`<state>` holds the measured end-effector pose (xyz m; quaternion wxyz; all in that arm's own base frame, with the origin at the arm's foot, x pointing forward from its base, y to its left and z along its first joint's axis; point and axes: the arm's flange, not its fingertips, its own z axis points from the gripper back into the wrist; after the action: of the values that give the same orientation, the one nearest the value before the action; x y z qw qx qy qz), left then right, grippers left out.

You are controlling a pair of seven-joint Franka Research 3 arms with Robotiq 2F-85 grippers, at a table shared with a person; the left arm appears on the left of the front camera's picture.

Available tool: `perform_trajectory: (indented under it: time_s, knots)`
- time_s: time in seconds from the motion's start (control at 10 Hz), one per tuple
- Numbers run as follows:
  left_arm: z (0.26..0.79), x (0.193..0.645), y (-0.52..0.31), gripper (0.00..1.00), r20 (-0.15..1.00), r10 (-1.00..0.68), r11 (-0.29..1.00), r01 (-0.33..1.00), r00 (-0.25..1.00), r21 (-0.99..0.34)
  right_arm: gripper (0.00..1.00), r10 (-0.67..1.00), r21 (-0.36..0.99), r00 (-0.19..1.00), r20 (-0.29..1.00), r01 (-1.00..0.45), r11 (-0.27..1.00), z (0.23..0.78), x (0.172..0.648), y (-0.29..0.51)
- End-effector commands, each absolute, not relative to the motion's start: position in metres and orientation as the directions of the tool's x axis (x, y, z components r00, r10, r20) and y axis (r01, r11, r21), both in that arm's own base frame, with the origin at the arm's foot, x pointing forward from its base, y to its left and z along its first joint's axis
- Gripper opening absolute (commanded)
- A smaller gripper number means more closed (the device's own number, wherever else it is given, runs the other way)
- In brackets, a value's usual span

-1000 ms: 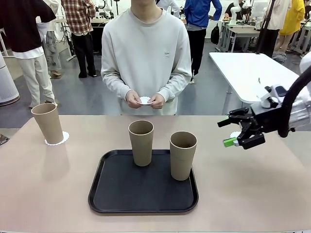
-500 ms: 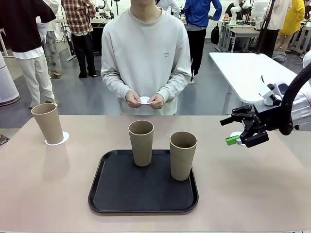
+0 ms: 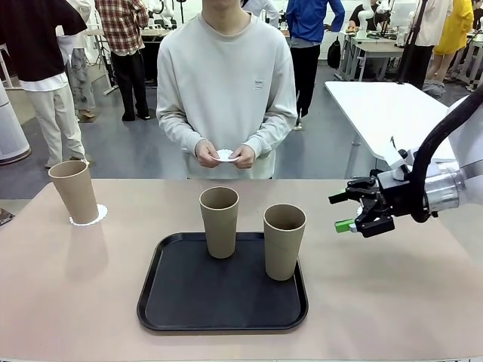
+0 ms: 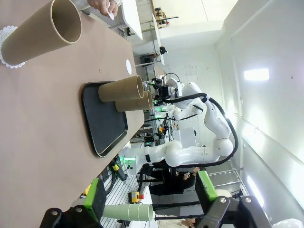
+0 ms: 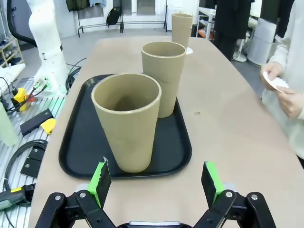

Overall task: Place coasters on the table and set cups on them.
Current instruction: Take one Reusable plastic cup from the Flat Tray and place it on a coaster set by the human.

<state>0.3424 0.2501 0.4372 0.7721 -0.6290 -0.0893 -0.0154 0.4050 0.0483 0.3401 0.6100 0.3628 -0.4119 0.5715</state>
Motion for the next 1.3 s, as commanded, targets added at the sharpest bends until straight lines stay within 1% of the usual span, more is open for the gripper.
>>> perform_trajectory:
  time_s: [0.0,0.2,0.7,1.0,1.2]
  knots:
    - [0.439,0.341,0.25,1.0,0.155,0.095,0.202,0.133,0.983,-0.97,1.0,0.397,-0.066,-0.025,0.918,-0.994,0.091,0.324,0.417,0.049]
    - [0.439,0.341,0.25,1.0,0.155,0.095,0.202,0.133,0.983,-0.97,1.0,0.394,-0.027,-0.001,0.919,-0.998,0.062,0.311,0.419,0.056]
    - [0.439,0.341,0.25,1.0,0.155,0.095,0.202,0.133,0.983,-0.97,1.0,0.404,0.004,-0.006,0.915,-1.0,-0.023,0.293,0.413,0.086]
    - [0.439,0.341,0.25,1.0,0.155,0.095,0.202,0.133,0.983,-0.97,1.0,0.42,0.0,-0.005,0.907,-1.0,-0.013,0.294,0.407,0.092]
    - [0.439,0.341,0.25,1.0,0.155,0.095,0.202,0.133,0.983,-0.97,1.0,0.413,0.026,0.011,0.911,-0.999,-0.031,0.297,0.408,0.089]
